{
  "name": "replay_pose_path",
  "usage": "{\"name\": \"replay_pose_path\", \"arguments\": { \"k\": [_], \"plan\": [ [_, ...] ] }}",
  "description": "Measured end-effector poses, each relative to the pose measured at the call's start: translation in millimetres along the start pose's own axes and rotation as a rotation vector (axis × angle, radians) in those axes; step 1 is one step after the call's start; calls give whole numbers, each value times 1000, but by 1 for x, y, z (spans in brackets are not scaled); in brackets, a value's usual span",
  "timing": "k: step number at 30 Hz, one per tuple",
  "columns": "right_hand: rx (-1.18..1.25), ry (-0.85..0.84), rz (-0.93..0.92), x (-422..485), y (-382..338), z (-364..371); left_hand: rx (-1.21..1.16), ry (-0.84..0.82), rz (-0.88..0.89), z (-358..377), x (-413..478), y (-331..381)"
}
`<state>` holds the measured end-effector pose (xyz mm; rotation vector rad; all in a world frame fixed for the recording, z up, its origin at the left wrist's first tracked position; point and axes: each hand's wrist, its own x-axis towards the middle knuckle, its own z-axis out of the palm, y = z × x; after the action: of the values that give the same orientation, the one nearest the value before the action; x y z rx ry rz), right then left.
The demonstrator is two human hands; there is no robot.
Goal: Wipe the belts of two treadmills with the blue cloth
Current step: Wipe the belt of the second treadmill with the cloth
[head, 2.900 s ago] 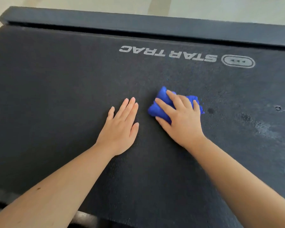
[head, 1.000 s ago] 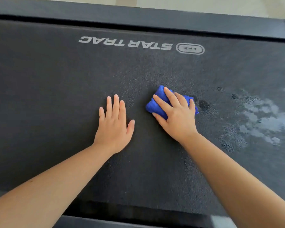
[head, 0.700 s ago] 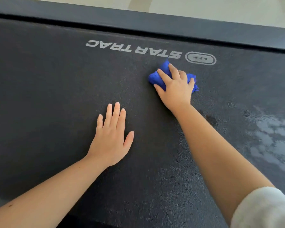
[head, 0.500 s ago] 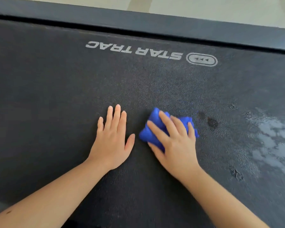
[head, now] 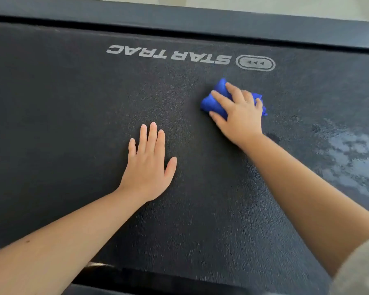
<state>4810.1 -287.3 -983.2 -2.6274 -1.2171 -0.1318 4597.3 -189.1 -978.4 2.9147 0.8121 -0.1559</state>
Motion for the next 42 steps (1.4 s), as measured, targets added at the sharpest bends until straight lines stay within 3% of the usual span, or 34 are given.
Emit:
{"name": "replay_pose_path", "arguments": {
  "k": [2,8,14,20,27,31,33,37,42],
  "plan": [
    [31,56,-122,-41,-10,-2,1,-1,-11,1,0,0],
    [46,62,-234,-150,-45,-10,43,22,-2,5,1,-1],
    [34,-19,-431,-126,-19,-18,69,19,48,6,0,-2],
    [4,3,-117,-85,-7,-11,102,-23,148,0,-5,0],
    [85,51,-384,-217,-22,-29,141,-27,146,-4,-3,7],
    [98,70,-404,-207,-14,-26,37,-51,192,-4,-9,21],
    [42,73,-361,-188,2,-25,26,-68,237,-2,-17,36],
    [12,60,-39,-158,43,-33,58,-55,335,2,-29,58],
    [3,126,-121,-213,27,-36,82,-52,322,5,-30,61]
  ]
}}
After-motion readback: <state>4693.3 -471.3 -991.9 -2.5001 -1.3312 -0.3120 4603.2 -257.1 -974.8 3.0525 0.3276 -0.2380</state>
